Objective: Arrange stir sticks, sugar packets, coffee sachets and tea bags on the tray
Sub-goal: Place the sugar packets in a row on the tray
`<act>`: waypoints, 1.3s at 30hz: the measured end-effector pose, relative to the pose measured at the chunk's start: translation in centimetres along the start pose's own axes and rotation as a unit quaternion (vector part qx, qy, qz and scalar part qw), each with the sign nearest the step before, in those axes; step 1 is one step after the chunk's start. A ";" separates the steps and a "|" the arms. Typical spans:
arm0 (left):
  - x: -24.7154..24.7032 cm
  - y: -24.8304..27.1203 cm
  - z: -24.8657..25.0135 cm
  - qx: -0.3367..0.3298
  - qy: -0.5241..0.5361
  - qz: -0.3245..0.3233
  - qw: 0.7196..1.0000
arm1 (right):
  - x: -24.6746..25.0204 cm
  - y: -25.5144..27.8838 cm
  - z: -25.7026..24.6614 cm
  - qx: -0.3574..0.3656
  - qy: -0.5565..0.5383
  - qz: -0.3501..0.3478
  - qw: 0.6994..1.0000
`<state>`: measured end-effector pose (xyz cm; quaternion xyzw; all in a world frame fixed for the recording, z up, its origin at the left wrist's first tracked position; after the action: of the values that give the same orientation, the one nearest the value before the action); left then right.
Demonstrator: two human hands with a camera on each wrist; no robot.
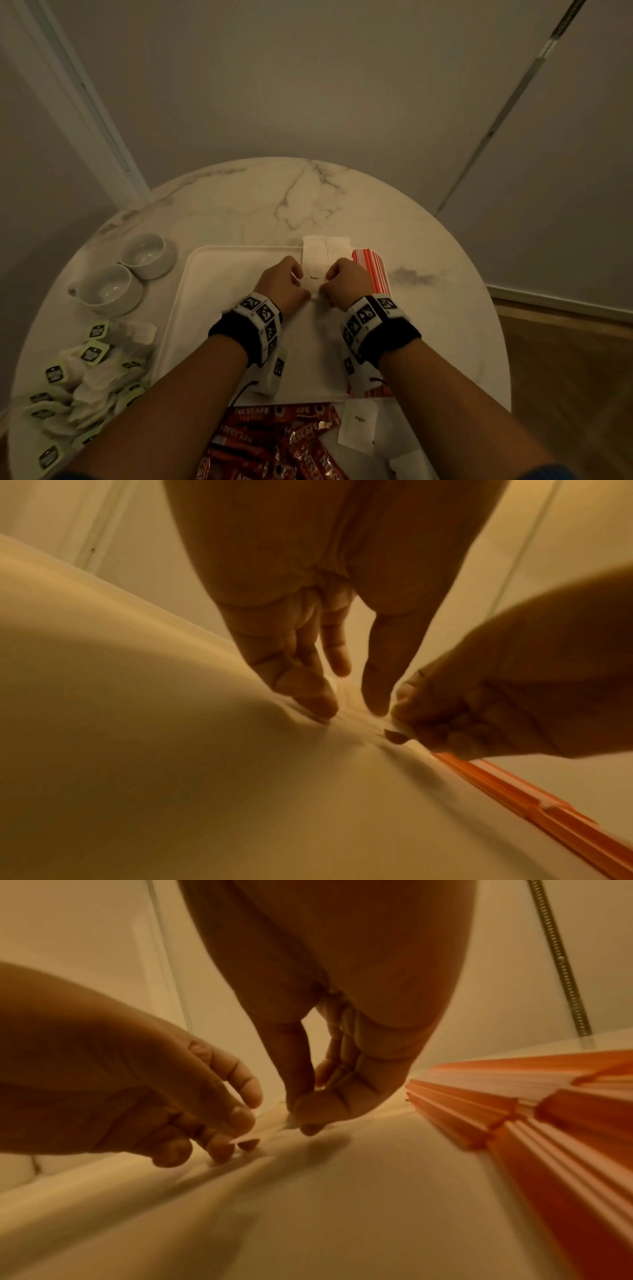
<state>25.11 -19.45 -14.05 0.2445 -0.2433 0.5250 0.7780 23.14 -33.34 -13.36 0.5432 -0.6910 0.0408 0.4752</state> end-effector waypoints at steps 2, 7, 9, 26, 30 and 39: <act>-0.5 -0.4 0.0 -0.011 -0.038 -0.027 0.999 | -0.4 -0.9 -0.5 0.004 0.046 0.013 0.999; -1.1 -2.0 0.1 -0.016 -0.125 -0.060 0.990 | -0.4 -1.6 -1.4 0.002 0.099 0.029 0.995; -1.2 -2.5 0.1 -0.015 -0.132 -0.062 0.989 | -0.4 -1.6 -1.4 0.004 0.118 0.033 0.992; -1.5 -2.6 0.2 -0.016 -0.141 -0.055 0.988 | 5.1 -1.8 1.0 0.000 0.031 0.072 0.997; -1.4 -2.1 0.5 -0.001 -0.105 -0.035 0.994 | 5.3 -1.6 1.7 0.012 0.107 0.056 0.993; -2.0 -2.3 0.7 -0.020 -0.141 -0.058 0.988 | 3.1 -3.2 0.5 0.030 0.247 0.092 0.964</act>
<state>26.55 -22.10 -15.09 0.3138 -0.3466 0.4345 0.7698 25.54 -37.12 -12.92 0.4643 -0.5978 0.2375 0.6088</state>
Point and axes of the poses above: each hand's wrist, its own y-axis away from the middle knuckle, its own x-axis out of the back of the hand, z = x × y, the point moved 6 cm from there along -y, towards the middle knuckle, and after that the axes turned 12 degrees about -x, right-handed, at the moved point
